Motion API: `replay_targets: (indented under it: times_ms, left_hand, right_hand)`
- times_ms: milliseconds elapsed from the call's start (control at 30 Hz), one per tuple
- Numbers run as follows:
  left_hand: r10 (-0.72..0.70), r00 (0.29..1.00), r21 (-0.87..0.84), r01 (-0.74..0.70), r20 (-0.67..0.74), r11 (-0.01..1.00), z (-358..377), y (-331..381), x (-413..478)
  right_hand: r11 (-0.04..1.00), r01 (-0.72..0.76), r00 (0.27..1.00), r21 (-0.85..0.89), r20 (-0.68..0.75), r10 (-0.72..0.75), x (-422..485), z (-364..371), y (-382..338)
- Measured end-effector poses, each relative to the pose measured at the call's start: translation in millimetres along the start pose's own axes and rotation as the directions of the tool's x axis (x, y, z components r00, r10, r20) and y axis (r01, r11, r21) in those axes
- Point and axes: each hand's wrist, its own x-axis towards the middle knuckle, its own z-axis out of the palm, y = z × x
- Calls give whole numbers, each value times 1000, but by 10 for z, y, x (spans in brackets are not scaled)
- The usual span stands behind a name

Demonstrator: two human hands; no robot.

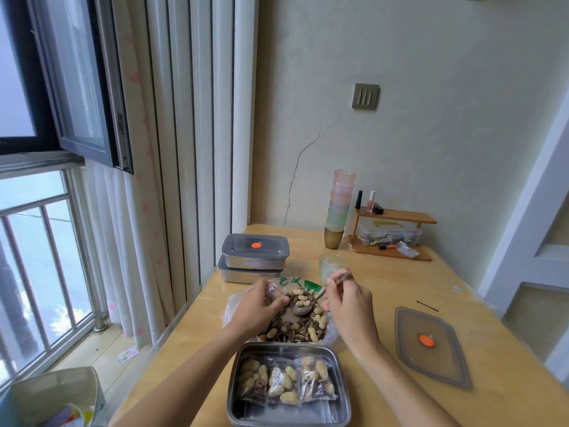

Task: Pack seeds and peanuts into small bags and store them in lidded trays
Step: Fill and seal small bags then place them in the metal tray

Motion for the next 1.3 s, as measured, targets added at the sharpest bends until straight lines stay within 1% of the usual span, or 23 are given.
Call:
replay_targets:
  times_ms: [67,133,200,267,333,400,500,533,600,667,767,867,967,1033,1067,1100,1167,1200,1233,1300]
  left_hand:
    - [-4,1000,9,4,1,1000,3,-18,9]
    - [-6,1000,17,6,-2,1000,6,-25,11]
    - [-4,1000,17,4,-8,1000,10,-17,8]
    - [2,1000,19,-2,-9,1000,17,-9,4]
    - [3,1000,12,-3,0,1000,19,-4,-3]
    - [0,1000,5,0,7,1000,20,-1,-12]
    - [4,1000,9,-4,4,1000,15,5,-17]
    - [4,1000,13,-4,1,1000,14,7,-17]
    - [9,1000,14,-9,-4,1000,14,11,-20]
    - [12,1000,9,-12,-6,1000,13,12,-24]
    - [6,1000,18,-6,-2,1000,10,25,-13]
    - [21,1000,49,-21,-1,999,13,67,11]
    - [36,999,64,-36,0,997,20,120,39]
    - [44,999,52,-44,6,998,32,150,61]
    - [47,999,44,-47,9,998,40,159,66]
    - [44,999,35,-45,13,998,45,173,63]
    - [26,999,1,-26,20,1000,64,181,47]
    - [14,1000,-20,-14,20,1000,76,174,40]
    - [2,1000,-42,-1,17,999,81,168,30]
    - [-17,1000,-81,17,1,997,74,162,9]
  right_hand:
    - [1000,2,1000,-23,14,-2,-15,15,36]
    - [999,-48,999,-4,1,48,-15,9,53]
    - [989,-139,990,60,-17,140,-10,-12,62]
    - [948,-282,958,144,-8,286,-3,-25,99]
    - [855,-446,890,264,34,454,16,-31,152]
    - [739,-559,815,376,86,572,39,-34,195]
    - [564,-642,721,520,158,674,49,-33,234]
    - [534,-653,704,537,170,690,46,-32,254]
    - [546,-660,699,517,155,698,58,-45,287]
    - [600,-637,723,485,106,682,101,-105,281]
    - [694,-553,794,462,38,607,209,-279,160]
    - [808,-430,880,403,-11,474,330,-452,-36]
    - [917,-251,963,310,-17,269,403,-573,-273]
    - [969,-87,996,230,29,82,404,-613,-418]
    - [984,11,997,177,75,-25,390,-627,-487]
    - [985,118,982,123,134,-134,373,-632,-550]
    - [942,333,909,53,248,-335,330,-634,-652]
    - [906,421,867,41,276,-415,311,-632,-683]
    - [874,485,834,35,283,-474,295,-630,-705]
    - [837,547,802,28,269,-533,274,-623,-728]
